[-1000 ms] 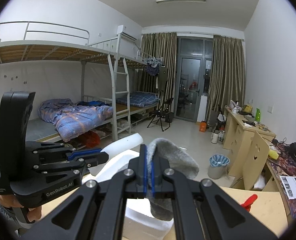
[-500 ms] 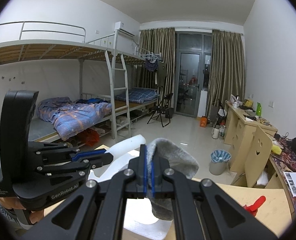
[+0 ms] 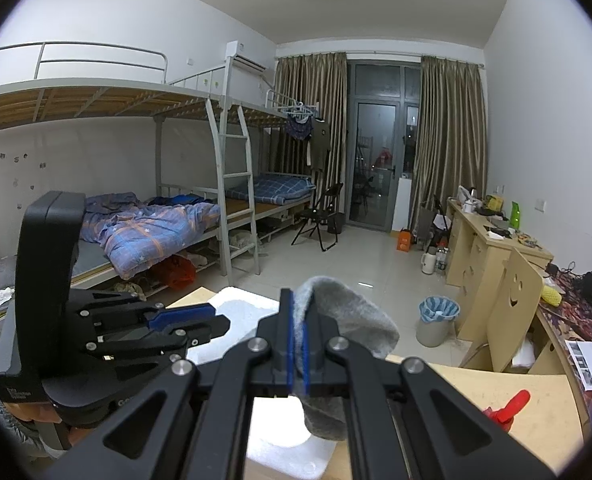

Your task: Organize soft objects

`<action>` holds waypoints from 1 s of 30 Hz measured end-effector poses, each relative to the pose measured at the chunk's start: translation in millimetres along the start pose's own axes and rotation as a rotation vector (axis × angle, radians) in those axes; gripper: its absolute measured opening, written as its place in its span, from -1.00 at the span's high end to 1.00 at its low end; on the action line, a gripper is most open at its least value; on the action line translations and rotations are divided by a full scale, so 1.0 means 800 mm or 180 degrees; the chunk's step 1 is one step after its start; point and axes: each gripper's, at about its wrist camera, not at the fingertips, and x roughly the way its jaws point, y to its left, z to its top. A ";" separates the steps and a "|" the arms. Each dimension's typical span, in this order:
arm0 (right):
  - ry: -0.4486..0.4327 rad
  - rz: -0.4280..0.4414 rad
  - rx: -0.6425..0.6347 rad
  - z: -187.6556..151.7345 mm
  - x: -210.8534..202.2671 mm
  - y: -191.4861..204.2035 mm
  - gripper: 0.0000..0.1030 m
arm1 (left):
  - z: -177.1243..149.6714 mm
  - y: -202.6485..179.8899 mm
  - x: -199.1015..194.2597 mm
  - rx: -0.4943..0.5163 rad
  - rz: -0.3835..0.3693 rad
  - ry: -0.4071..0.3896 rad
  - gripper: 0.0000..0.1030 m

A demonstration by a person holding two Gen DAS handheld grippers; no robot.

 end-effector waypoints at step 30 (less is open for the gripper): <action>0.0058 0.0077 0.0006 -0.006 0.017 -0.006 0.90 | -0.034 0.031 -0.059 -0.0148 0.0285 -0.0432 -0.99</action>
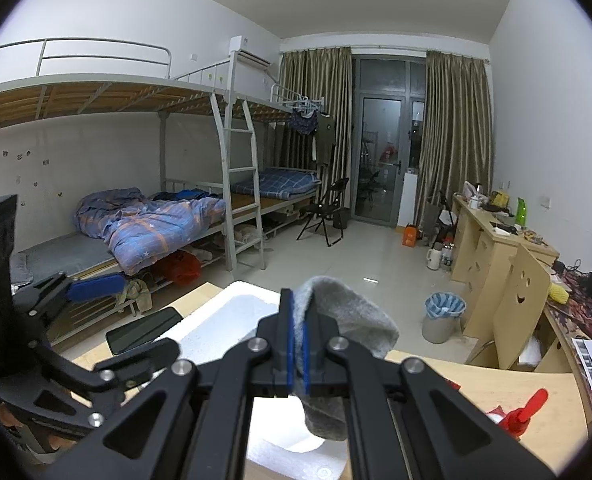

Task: Organize soft objects
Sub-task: 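Open the right gripper to drop the grey sock into the foam box, then withdraw the right tool from the foam box back toward the table items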

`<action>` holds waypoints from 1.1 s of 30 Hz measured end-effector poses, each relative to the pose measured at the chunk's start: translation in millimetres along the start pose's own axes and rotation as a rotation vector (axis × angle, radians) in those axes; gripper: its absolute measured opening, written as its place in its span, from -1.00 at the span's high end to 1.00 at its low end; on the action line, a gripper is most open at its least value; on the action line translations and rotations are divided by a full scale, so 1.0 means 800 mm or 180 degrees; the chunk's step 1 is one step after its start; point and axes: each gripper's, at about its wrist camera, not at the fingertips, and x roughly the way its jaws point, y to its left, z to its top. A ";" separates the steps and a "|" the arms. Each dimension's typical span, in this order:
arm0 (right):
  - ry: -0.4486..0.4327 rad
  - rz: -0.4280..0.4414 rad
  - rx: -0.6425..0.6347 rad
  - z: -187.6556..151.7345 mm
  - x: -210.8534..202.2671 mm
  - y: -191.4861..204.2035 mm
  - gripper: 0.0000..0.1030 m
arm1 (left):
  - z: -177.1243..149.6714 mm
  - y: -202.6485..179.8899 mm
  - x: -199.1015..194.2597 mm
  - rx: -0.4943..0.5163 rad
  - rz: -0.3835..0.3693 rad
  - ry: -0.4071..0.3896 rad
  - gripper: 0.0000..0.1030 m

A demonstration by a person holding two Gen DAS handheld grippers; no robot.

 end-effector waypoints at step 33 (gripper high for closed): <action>0.0114 0.0085 0.0055 -0.007 0.020 0.006 -0.60 | -0.019 0.028 -0.022 -0.0255 0.0055 -0.0169 -0.99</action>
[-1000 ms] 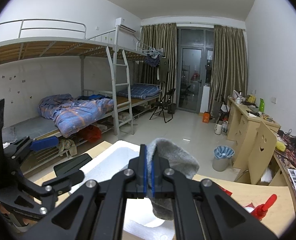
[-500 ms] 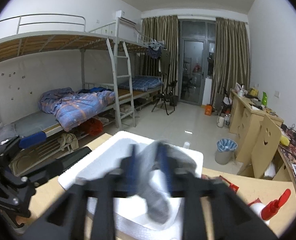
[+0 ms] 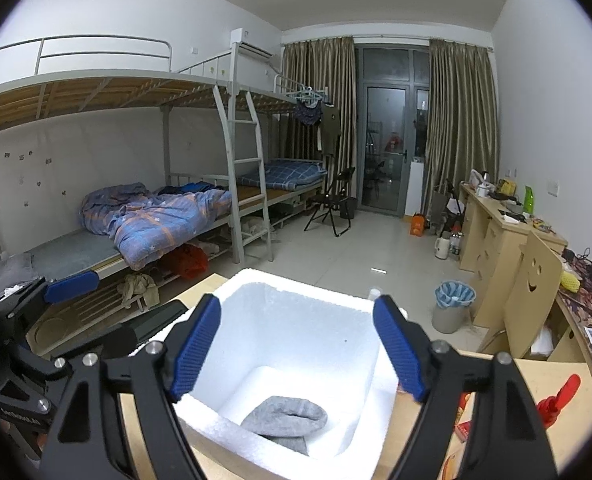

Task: Organize soft objects
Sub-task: 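Withdraw the right tool from the foam box back toward the table items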

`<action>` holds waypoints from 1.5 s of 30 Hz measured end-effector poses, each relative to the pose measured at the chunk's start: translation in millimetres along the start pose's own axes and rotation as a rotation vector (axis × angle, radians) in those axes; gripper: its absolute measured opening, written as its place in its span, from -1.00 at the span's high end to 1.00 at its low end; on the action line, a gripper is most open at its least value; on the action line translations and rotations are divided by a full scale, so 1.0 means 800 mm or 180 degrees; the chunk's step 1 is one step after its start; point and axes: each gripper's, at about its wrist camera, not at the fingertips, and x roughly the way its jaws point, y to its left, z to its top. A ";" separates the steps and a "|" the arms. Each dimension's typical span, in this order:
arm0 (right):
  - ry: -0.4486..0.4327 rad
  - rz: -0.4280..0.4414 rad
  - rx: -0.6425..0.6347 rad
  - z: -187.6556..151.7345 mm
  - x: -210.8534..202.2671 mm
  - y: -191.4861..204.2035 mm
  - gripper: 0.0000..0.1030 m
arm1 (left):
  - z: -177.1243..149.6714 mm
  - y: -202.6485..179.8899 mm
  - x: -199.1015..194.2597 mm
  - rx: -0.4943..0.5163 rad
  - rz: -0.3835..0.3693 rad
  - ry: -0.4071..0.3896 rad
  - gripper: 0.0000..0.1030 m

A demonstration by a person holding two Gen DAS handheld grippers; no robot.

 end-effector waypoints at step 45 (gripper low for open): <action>-0.0599 -0.0435 0.0384 -0.026 -0.151 0.002 -1.00 | -0.001 -0.043 -0.147 -0.0007 -0.0121 -0.0244 -0.99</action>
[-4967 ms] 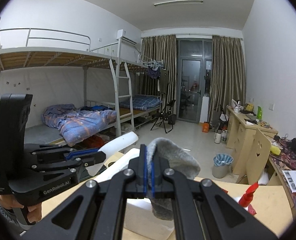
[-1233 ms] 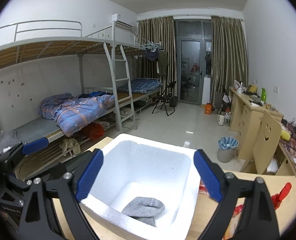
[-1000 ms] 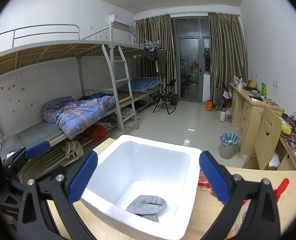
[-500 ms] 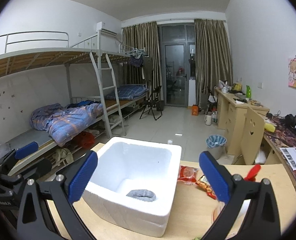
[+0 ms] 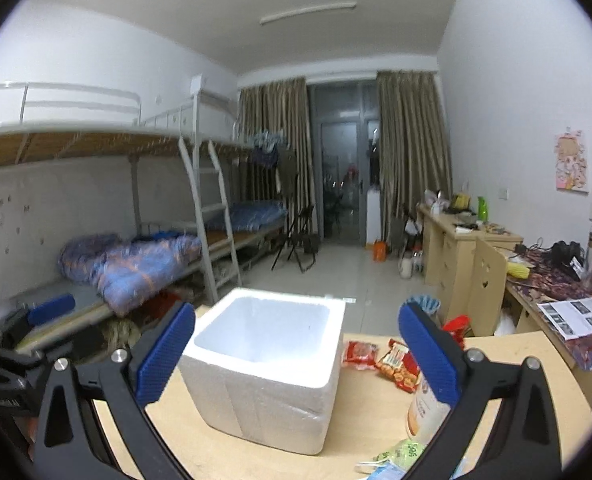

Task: Organize soft objects
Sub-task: 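Withdraw the right tool from the foam box back toward the table items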

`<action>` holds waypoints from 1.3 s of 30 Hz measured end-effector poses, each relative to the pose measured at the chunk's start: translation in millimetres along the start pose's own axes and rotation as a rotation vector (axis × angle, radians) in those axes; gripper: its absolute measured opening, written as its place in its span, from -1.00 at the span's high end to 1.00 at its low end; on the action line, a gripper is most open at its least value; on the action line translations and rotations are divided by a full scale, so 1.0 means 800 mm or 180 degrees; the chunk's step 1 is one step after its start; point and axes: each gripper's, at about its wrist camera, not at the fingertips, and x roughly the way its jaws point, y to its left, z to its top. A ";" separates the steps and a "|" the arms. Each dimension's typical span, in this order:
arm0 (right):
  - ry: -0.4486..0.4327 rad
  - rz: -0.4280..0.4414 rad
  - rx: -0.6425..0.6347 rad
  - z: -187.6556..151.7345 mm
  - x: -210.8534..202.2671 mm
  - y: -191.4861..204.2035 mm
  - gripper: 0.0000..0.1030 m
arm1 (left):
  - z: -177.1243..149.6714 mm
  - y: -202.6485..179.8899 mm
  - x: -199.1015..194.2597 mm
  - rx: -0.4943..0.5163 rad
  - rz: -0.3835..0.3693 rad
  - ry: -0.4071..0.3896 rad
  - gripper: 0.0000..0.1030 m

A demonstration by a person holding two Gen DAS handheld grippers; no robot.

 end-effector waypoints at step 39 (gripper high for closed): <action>-0.0161 -0.0197 -0.0129 -0.069 -0.169 0.008 -1.00 | -0.074 -0.100 -0.134 0.0097 -0.0342 -0.0071 -0.99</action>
